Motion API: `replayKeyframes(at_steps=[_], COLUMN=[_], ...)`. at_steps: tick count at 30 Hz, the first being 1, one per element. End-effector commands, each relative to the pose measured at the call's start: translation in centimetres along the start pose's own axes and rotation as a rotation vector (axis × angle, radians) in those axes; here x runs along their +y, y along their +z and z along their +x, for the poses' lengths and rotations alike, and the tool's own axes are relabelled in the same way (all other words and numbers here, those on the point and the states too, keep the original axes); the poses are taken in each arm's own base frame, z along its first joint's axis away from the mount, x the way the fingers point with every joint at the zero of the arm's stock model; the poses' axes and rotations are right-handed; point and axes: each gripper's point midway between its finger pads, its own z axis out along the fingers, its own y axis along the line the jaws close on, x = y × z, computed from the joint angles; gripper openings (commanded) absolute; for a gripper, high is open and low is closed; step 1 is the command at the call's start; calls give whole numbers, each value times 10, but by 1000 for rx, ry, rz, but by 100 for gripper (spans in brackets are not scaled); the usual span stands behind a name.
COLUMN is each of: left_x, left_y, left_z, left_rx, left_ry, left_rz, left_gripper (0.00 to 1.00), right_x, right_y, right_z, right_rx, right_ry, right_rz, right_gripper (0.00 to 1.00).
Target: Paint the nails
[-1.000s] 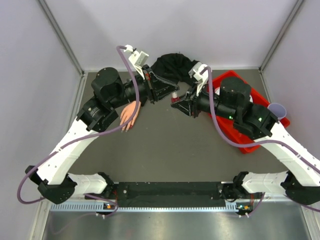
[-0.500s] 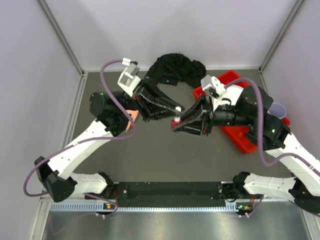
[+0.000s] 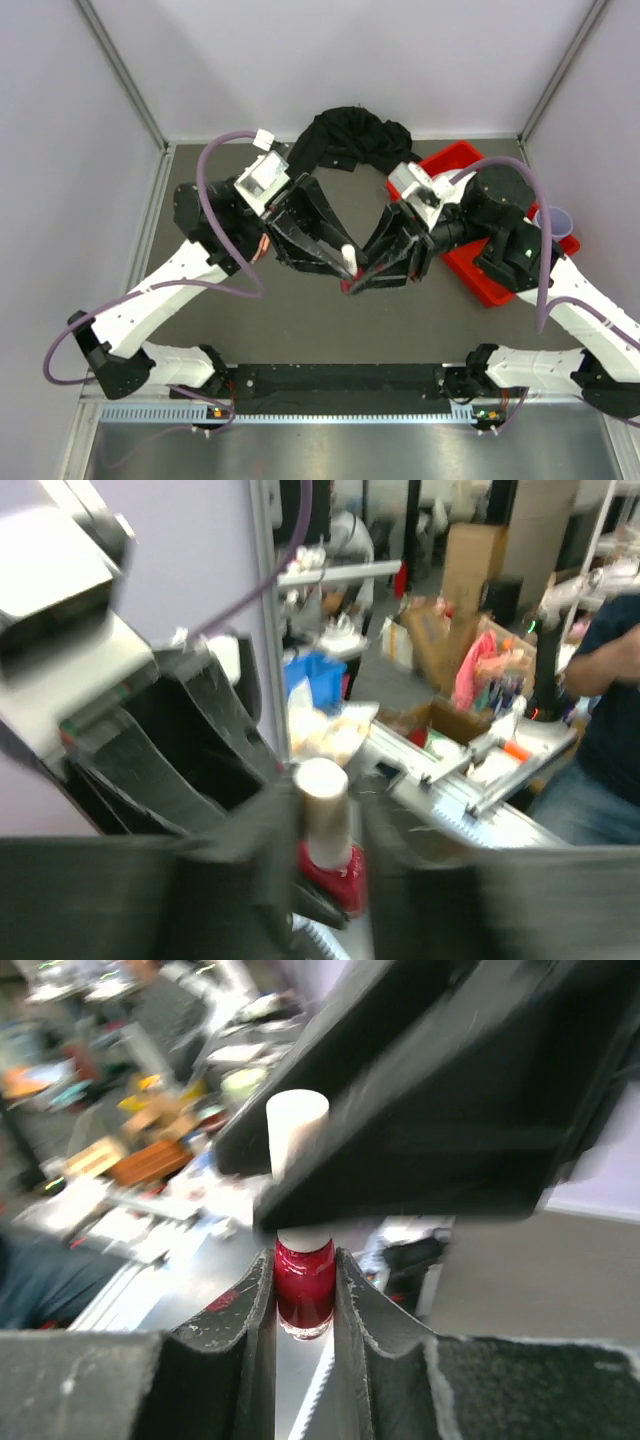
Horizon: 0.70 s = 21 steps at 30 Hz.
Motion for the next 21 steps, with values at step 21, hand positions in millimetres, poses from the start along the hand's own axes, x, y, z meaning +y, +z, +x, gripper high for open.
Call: replayKeyframes(at_steps=[21], left_x=[97], left_y=[-127], left_z=[-31], left_rx=[-46], left_ry=[95], left_rz=[-974], left_gripper=[72], right_x=[-124], right_y=[-56], right_z=[-20], right_rx=[-3], right_ry=[-126], right_rz=[778], right_gripper=[0])
